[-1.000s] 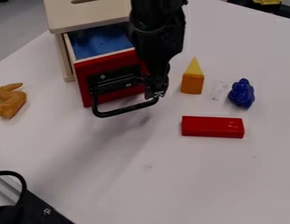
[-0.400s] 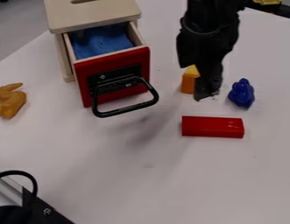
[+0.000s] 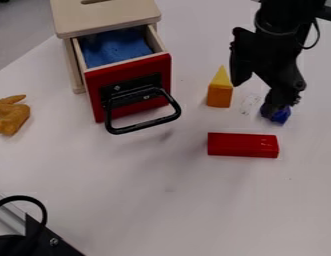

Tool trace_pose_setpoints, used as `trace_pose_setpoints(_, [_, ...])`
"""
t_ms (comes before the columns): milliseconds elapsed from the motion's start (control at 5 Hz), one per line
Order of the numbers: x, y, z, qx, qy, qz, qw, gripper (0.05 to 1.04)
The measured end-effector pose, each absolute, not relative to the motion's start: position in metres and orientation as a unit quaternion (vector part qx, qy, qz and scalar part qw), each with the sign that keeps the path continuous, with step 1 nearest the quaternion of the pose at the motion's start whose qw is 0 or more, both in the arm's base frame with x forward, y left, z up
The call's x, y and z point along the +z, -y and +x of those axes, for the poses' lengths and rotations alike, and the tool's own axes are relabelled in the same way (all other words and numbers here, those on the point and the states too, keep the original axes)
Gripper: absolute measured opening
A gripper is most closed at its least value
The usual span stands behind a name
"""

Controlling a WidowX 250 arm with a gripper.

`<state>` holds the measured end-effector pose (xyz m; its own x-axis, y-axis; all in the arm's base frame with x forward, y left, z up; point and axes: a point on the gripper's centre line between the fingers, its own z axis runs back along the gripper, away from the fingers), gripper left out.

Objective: Put the blue object in the drawer

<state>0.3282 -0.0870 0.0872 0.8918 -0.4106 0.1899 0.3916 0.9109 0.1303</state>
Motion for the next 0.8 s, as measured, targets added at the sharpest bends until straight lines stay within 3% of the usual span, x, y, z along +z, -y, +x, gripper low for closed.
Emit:
trace_pose_setpoints(400, [0.073,0.1,0.358,-0.145,0.1,0.01,0.984,1.0])
trace_pose_setpoints(800, [0.047,0.099,0.383,-0.148,0.079,0.024,0.986,1.0])
